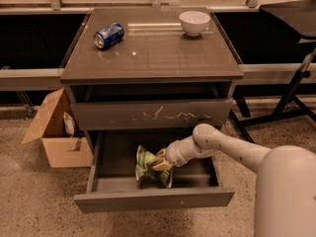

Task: Pick green jalapeno chip bag from middle drawer and place on counter

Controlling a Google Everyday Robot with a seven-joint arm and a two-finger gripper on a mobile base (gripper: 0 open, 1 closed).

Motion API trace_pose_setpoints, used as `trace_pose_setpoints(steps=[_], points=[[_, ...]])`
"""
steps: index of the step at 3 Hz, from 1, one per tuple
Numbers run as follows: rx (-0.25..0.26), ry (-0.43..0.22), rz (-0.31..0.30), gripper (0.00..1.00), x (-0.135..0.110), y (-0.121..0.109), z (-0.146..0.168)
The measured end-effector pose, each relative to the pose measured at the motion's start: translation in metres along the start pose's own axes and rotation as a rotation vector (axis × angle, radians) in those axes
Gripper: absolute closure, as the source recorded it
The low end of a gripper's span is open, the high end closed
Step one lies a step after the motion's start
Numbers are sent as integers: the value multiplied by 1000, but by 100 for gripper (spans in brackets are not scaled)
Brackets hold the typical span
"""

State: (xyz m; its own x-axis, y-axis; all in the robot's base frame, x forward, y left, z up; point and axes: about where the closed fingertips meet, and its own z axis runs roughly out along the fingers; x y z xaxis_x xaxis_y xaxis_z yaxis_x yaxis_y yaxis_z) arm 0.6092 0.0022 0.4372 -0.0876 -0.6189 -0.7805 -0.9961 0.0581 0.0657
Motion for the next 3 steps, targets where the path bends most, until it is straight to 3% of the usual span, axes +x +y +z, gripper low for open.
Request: trace_pose_setpoints(steps=[2,3], points=[[105,-119,-183,100,-49,48,-111],[139,-139,-230,100,-59,59,-144]])
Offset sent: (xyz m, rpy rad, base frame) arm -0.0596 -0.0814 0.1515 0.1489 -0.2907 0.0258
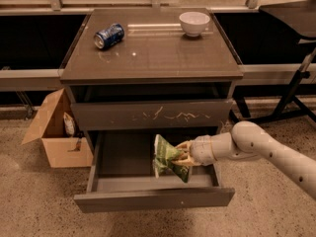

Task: Pick green jalapeno chip bag from middle drawer and place on counter

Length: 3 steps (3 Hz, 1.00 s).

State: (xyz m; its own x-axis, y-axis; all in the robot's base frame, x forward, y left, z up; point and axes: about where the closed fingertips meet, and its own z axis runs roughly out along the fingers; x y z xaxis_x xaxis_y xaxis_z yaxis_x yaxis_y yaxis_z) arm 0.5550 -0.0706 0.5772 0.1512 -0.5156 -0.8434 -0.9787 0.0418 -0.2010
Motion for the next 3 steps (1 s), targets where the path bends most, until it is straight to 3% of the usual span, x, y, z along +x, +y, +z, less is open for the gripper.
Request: trace_pose_setpoints(steps=[1,2,3], points=[[2,4,-10,100,-5,-1,-3],[11,27,-67,100,-31,-7,-18],[15,98,-118,100,-71,-14,-46]])
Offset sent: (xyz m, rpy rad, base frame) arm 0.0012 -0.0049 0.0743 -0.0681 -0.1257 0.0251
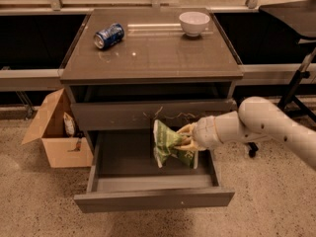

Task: Pick green jalapeno chip bag from middle drawer and place on counter

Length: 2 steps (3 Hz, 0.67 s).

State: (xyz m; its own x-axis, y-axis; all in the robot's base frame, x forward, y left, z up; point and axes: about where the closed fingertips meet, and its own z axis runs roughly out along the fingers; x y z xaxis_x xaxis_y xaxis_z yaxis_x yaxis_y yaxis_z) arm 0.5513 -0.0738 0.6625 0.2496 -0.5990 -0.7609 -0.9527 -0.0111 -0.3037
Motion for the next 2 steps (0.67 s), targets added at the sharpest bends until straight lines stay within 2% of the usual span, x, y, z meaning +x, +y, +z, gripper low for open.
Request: trace_pose_setpoints(steps=[1,2], points=[[2,77,-69,100,-49,-21,-41],[2,77,-69,100,-49,-21,-41]])
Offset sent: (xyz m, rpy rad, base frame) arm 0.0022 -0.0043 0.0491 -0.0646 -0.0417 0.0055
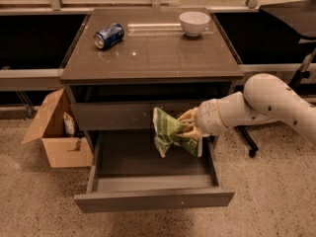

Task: Pick green jalapeno chip bag from middle drawer and place on counter

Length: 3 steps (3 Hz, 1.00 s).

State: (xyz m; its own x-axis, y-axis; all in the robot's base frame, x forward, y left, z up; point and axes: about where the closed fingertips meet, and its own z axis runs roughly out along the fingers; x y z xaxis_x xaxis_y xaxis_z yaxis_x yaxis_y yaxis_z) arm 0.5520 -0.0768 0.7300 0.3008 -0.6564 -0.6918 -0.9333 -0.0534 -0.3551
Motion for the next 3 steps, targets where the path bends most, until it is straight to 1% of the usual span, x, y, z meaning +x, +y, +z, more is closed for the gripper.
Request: trace_pose_setpoints(steps=[1,2,3], points=[[17,23,0,100,-10,-3,-9],[57,89,-1,100,-30,-17,-39],[127,135,-12,100,-56,-41,-84]])
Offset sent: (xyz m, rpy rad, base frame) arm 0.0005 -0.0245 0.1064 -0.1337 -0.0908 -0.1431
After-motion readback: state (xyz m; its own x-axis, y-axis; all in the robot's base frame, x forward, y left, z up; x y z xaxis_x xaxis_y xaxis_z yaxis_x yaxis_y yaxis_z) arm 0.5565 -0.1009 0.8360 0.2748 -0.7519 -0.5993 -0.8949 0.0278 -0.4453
